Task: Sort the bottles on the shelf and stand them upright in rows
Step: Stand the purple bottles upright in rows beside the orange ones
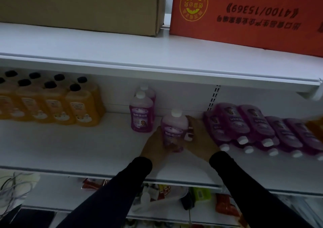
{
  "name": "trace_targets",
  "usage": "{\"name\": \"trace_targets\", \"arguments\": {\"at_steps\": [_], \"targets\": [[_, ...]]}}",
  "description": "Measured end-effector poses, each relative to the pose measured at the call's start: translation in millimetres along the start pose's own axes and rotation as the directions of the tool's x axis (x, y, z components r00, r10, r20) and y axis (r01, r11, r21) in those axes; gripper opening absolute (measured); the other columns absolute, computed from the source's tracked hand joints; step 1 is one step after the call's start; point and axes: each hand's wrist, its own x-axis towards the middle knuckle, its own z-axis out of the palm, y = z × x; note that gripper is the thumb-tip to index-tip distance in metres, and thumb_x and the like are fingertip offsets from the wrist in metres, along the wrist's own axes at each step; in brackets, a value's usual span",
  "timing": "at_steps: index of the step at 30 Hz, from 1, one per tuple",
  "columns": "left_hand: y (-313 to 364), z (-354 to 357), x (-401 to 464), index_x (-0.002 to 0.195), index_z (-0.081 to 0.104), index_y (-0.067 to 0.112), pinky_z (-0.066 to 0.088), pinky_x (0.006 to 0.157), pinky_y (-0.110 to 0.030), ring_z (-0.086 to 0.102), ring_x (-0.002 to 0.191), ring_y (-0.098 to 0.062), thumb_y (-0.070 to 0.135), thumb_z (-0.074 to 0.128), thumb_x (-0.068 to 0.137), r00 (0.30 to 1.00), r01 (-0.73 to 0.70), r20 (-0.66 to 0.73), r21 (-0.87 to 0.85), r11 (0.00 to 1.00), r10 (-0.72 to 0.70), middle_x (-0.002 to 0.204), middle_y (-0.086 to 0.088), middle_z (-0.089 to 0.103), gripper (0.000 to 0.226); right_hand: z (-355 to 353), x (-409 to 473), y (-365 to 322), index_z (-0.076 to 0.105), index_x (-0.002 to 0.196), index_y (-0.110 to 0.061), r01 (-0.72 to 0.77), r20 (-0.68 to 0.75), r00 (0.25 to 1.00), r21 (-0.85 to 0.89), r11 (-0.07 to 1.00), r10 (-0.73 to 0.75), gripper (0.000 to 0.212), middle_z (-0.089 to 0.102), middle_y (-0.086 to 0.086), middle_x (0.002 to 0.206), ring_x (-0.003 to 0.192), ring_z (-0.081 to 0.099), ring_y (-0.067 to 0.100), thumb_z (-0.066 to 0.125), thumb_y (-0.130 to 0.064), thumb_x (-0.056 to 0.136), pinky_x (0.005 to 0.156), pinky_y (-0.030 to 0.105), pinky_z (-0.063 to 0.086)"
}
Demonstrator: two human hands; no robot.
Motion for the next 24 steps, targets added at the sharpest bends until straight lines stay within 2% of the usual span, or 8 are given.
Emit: {"name": "trace_targets", "arguments": {"at_steps": [2, 4, 6, 9, 11, 14, 18, 24], "targets": [[2, -3, -2, 0.137, 0.042, 0.025, 0.039, 0.087, -0.006, 0.054, 0.114, -0.004, 0.034, 0.082, 0.070, 0.999, -0.031, 0.022, 0.012, 0.999, 0.031, 0.126, 0.012, 0.056, 0.078, 10, -7, 6, 0.047, 0.111, -0.063, -0.012, -0.028, 1.000, 0.020, 1.000, 0.013, 0.066, 0.061, -0.032, 0.109, 0.095, 0.061, -0.007, 0.086, -0.051, 0.059, 0.074, 0.012, 0.051], [-3, -13, -6, 0.140, 0.039, 0.028, 0.041, 0.093, -0.012, 0.053, 0.119, -0.008, 0.040, 0.075, 0.074, 0.994, -0.077, 0.084, 0.126, 0.989, 0.067, 0.131, 0.009, 0.054, 0.076, 17, -6, 12, 0.048, 0.109, -0.064, -0.029, -0.047, 0.998, 0.046, 0.999, 0.031, 0.069, 0.064, -0.029, 0.107, 0.093, 0.063, -0.006, 0.090, -0.041, 0.059, 0.071, 0.012, 0.050], [-18, -29, -11, 0.148, 0.029, 0.021, 0.037, 0.106, -0.028, 0.042, 0.132, -0.019, 0.048, 0.063, 0.085, 0.994, -0.077, 0.107, 0.398, 0.914, 0.037, 0.145, -0.001, 0.043, 0.077, 22, -5, 19, 0.049, 0.110, -0.061, -0.061, -0.077, 0.995, 0.057, 0.997, 0.065, 0.073, 0.066, -0.025, 0.106, 0.092, 0.065, -0.005, 0.092, -0.035, 0.057, 0.075, 0.018, 0.054], [-48, -54, -22, 0.149, 0.029, 0.017, 0.029, 0.110, -0.030, 0.035, 0.133, -0.022, 0.065, 0.044, 0.088, 1.000, -0.005, -0.019, 0.648, 0.762, 0.023, 0.148, -0.005, 0.039, 0.078, 29, 0, 29, 0.046, 0.115, -0.054, -0.078, -0.129, 0.988, 0.019, 0.997, 0.080, 0.075, 0.065, -0.020, 0.112, 0.098, 0.065, 0.001, 0.090, -0.027, 0.061, 0.086, 0.031, 0.056], [-64, -66, -27, 0.149, 0.030, 0.014, 0.021, 0.116, -0.034, 0.029, 0.139, -0.024, 0.077, 0.031, 0.084, 0.998, 0.054, -0.063, 0.756, 0.653, -0.009, 0.152, -0.009, 0.035, 0.090, 32, 9, 32, 0.047, 0.123, -0.045, -0.071, -0.163, 0.984, -0.011, 0.997, 0.069, 0.074, 0.062, -0.009, 0.120, 0.104, 0.064, 0.011, 0.088, -0.028, 0.063, 0.090, 0.041, 0.055], [-81, -72, -30, 0.153, 0.019, 0.016, 0.006, 0.119, -0.039, 0.012, 0.146, -0.025, 0.087, 0.012, 0.075, 0.993, 0.116, -0.073, 0.779, 0.616, -0.095, 0.160, -0.009, 0.017, 0.106, 36, 32, 34, 0.049, 0.129, -0.018, -0.110, -0.237, 0.967, -0.045, 0.993, 0.096, 0.080, 0.059, 0.005, 0.122, 0.106, 0.062, 0.022, 0.090, -0.029, 0.061, 0.091, 0.047, 0.053], [-89, -70, -30, 0.154, 0.013, 0.020, -0.001, 0.119, -0.038, 0.004, 0.148, -0.022, 0.090, 0.002, 0.071, 0.993, 0.110, -0.058, 0.781, 0.615, -0.105, 0.162, -0.005, 0.007, 0.110, 38, 62, 33, 0.051, 0.128, -0.017, -0.130, -0.285, 0.955, -0.142, 0.981, 0.086, 0.077, 0.065, 0.003, 0.118, 0.104, 0.063, 0.022, 0.088, -0.033, 0.062, 0.090, 0.039, 0.052], [-89, -71, -29, 0.154, 0.011, 0.020, -0.002, 0.120, -0.037, 0.003, 0.148, -0.021, 0.088, 0.006, 0.073, 0.993, 0.109, -0.064, 0.782, 0.613, -0.095, 0.163, -0.004, 0.005, 0.106, 42, 95, 33, 0.049, 0.129, -0.012, -0.162, -0.314, 0.945, -0.194, 0.968, 0.095, 0.074, 0.065, 0.010, 0.120, 0.107, 0.063, 0.027, 0.086, -0.026, 0.066, 0.091, 0.041, 0.050]]}}
